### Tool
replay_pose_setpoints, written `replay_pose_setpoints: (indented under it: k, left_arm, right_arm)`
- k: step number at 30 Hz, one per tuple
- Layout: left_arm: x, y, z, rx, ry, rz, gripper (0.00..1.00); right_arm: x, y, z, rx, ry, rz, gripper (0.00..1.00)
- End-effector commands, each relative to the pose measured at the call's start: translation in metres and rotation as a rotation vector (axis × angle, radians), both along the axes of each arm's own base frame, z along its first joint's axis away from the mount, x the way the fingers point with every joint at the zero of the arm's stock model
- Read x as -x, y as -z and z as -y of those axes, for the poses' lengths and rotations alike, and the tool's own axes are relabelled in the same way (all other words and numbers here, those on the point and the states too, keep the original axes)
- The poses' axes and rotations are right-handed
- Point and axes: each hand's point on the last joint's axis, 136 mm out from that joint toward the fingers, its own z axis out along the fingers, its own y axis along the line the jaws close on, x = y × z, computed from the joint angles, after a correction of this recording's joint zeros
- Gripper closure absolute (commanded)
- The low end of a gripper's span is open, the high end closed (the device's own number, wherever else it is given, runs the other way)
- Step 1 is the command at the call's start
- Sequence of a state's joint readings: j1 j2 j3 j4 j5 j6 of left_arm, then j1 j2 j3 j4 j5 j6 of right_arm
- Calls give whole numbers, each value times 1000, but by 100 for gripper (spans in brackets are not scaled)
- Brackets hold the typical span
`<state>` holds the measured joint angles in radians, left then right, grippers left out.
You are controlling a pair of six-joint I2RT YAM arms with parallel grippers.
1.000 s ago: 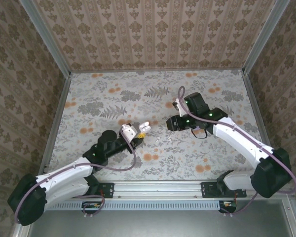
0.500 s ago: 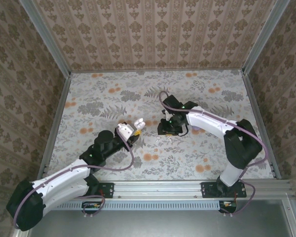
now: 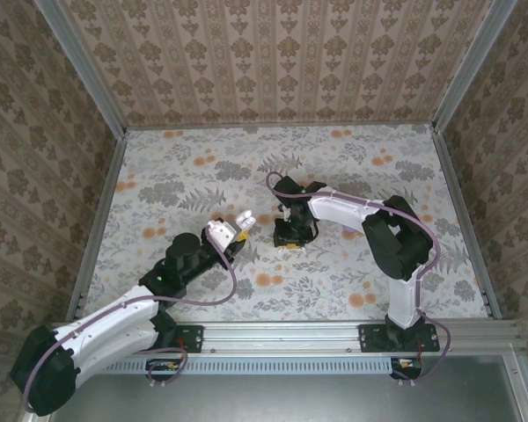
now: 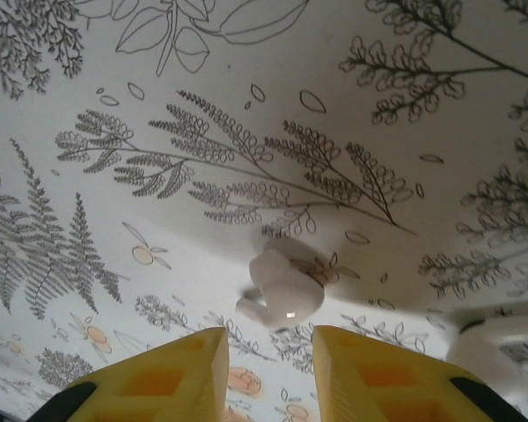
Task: Insert the wireless bluetooth earbuds into the charging case
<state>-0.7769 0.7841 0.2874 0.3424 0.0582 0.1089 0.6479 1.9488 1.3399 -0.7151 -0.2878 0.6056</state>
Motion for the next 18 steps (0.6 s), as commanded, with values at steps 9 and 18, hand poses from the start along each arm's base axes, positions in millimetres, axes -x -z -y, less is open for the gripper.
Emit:
replay_pose_setpoints:
  k: [9,18]
  left_arm:
    - [-2,1,-5,-11,-14,16,83]
    - [-2,2,-5,-11,-12,15,83]
  right_arm:
    - [0,11,1,27,-14,-29,79]
    - [-4,17,-2,22,-6,-28,75]
